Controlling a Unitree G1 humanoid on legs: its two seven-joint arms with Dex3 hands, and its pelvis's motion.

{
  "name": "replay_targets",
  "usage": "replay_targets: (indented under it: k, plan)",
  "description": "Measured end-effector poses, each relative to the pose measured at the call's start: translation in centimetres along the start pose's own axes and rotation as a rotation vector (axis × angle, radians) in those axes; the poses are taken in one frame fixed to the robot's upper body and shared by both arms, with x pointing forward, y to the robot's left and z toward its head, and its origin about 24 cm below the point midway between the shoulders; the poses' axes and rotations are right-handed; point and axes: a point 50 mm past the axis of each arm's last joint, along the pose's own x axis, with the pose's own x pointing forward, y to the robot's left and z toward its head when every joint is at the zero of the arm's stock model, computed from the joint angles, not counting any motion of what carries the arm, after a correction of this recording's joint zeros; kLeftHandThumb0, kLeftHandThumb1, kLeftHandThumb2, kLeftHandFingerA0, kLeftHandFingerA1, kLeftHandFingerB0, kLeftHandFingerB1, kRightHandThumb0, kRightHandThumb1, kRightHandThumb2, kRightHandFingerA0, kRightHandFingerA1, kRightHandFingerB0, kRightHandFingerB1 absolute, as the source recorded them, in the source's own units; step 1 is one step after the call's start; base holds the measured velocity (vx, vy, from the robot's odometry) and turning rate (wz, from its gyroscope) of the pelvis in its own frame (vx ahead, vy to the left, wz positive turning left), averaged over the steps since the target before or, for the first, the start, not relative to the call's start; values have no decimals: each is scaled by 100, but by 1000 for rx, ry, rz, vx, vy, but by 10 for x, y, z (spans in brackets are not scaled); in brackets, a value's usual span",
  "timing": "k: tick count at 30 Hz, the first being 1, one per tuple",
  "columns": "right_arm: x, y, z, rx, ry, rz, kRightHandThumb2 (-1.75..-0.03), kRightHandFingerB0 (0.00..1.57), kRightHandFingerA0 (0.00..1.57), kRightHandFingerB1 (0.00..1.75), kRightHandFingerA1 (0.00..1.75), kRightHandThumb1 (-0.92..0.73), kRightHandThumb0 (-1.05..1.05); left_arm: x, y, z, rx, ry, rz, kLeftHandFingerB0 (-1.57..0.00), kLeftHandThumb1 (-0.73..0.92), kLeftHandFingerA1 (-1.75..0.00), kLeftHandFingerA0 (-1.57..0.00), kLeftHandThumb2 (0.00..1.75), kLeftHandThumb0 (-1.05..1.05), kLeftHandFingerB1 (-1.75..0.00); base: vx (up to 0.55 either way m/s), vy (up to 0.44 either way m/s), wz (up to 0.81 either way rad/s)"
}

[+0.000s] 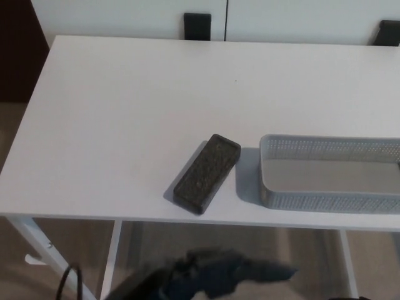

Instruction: The robot walks towards a desk on which an eraser is kept on the left hand side and a container is kept on the right hand side. The robot picks up the eraser using its left hand and places it in the container.

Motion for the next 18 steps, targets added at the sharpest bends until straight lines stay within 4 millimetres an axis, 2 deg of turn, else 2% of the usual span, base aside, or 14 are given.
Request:
replay_targets:
  k: [1,2,3,4,5,6,8,9,10,14,18]
  plan:
    - [0,0,1,-1,-5,1,-53,51,65,55,60,-52,-17,7,5,5,34,-36,12,-26,55,-34,-29,58,-37,-30,0,0,0]
    - [1,0,3,-2,-10,1,-54,52,66,56,60,-51,-18,14,10,8,73,-71,26,-10,39,-53,-10,92,-24,-51,0,0,0]
    - [1,0,4,-3,-13,2,-53,54,65,57,60,-52,-16,18,14,9,98,-85,33,-8,35,-53,-8,90,-26,-50,0,0,0]
    - [1,0,4,-4,-13,2,-53,54,66,57,60,-52,-15,23,17,9,123,-95,39,-20,50,-32,-16,56,-49,-28,0,0,0]
    - [1,1,4,-4,-13,3,-54,54,67,56,60,-52,-16,28,20,9,149,-102,45,-11,41,-33,-7,70,-60,-35,0,0,0]
    - [1,1,3,-4,-12,3,-54,54,68,55,60,-52,-17,32,22,7,173,-103,49,-14,50,-24,-7,59,-55,-26,0,0,0]
    - [1,1,4,-5,-11,4,-54,54,67,55,61,-52,-18,41,28,3,217,-97,55,-12,42,-24,-3,55,-54,-25,0,0,0]
    - [1,1,4,-6,-11,5,-54,54,68,55,61,-51,-19,46,31,-1,243,-88,60,-7,37,-12,0,72,-58,-26,-80,-65,1]
    - [1,1,4,-6,-11,6,-54,54,68,55,61,-51,-19,50,33,-4,259,-80,63,-12,39,-8,0,71,-60,-21,-82,-66,2]
    - [1,2,5,-10,-15,10,-54,54,73,55,63,-50,-20,66,43,-19,327,-20,76,-8,41,-4,0,74,-64,-15,-87,-70,1]
    - [2,3,7,-14,-20,13,-54,54,73,55,63,-49,-20,82,52,-36,389,60,90,-10,41,-2,0,73,-64,-16,-70,-56,1]
